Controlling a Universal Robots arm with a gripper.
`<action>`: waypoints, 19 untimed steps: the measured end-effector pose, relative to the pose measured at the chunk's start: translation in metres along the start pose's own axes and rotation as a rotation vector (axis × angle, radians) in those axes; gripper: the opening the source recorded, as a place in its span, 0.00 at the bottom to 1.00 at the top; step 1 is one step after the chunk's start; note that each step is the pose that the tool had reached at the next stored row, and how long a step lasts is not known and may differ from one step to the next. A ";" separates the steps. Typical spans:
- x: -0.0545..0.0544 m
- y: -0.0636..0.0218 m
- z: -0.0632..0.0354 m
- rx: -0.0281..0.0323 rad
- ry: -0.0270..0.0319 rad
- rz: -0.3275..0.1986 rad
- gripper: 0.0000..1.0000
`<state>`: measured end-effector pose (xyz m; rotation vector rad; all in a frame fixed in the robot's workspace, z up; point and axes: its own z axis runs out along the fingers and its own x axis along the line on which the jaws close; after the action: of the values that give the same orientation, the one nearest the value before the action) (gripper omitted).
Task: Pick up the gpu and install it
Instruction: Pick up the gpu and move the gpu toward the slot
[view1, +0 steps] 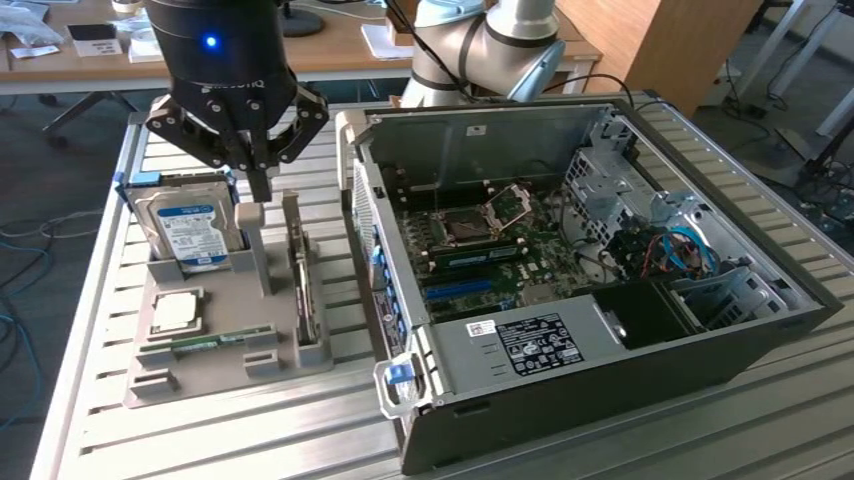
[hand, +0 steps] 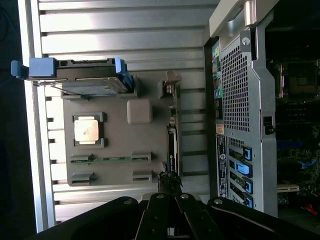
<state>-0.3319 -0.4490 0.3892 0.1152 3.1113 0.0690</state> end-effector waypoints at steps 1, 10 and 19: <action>0.000 0.0000 0.0000 0.0000 0.0000 0.000 0.11; 0.000 0.0000 0.0000 0.0001 0.0001 0.000 0.35; 0.000 -0.0001 0.0025 -0.0001 -0.0001 0.000 0.47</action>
<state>-0.3317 -0.4490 0.3867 0.1153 3.1112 0.0691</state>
